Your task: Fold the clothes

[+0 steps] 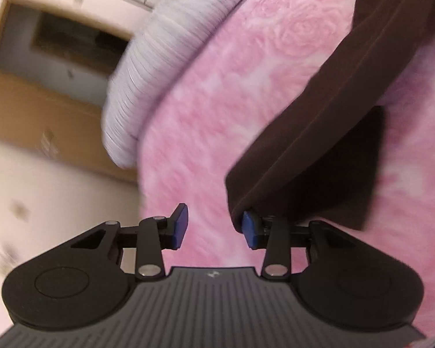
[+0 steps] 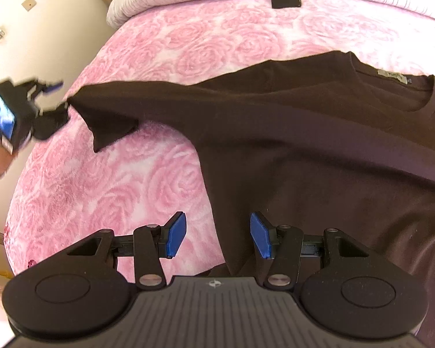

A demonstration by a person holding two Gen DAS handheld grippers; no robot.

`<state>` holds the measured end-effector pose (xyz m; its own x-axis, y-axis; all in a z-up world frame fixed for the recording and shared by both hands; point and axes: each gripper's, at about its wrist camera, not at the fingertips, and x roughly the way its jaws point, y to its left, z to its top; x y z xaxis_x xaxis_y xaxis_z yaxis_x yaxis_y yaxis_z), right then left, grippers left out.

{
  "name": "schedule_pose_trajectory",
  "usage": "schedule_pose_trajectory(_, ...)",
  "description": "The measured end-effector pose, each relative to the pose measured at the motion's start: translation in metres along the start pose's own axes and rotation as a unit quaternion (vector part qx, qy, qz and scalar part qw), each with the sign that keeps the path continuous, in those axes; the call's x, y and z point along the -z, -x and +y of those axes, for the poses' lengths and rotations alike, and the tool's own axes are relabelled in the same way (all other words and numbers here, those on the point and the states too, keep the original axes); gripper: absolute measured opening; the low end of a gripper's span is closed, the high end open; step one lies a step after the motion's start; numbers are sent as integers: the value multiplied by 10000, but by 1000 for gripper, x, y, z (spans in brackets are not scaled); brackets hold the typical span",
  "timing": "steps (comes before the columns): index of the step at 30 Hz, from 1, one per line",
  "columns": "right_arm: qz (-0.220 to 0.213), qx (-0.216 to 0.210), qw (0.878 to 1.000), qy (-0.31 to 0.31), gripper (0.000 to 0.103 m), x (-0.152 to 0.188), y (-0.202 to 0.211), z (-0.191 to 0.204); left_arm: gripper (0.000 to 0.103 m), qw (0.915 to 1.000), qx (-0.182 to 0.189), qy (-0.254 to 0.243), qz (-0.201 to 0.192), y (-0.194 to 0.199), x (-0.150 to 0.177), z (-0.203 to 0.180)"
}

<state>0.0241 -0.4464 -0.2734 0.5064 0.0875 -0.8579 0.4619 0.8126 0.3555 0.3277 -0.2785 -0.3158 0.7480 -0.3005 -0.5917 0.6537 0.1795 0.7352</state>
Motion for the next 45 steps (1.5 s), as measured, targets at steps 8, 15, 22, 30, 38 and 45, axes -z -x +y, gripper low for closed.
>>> schedule_pose_trajectory(8, 197, -26, 9998, 32, 53, -2, -15, 7, 36, 9540, 1333, 2672, 272, -32, 23, 31)
schedule_pose_trajectory(15, 259, 34, 9996, 91, 53, -5, -22, 12, 9, 9579, 908, 2722, 80, -46, 19, 51)
schedule_pose_trajectory(22, 176, 231, 9996, 19, 53, -11, -12, 7, 19, 9892, -1002, 1060, -141, -32, 8, 78)
schedule_pose_trajectory(30, 180, 92, 9998, -20, 53, -18, -21, 14, 20, 9851, -1517, 340, 741, -44, 47, 90)
schedule_pose_trajectory(38, 275, 112, 9996, -19, 55, -12, -25, 11, 36, 9709, -87, 2205, 929, -28, 69, 63)
schedule_pose_trajectory(45, 184, 279, 9994, 10, 55, -11, -18, -2, 46, 9592, 307, 2787, 377, -72, 14, 75)
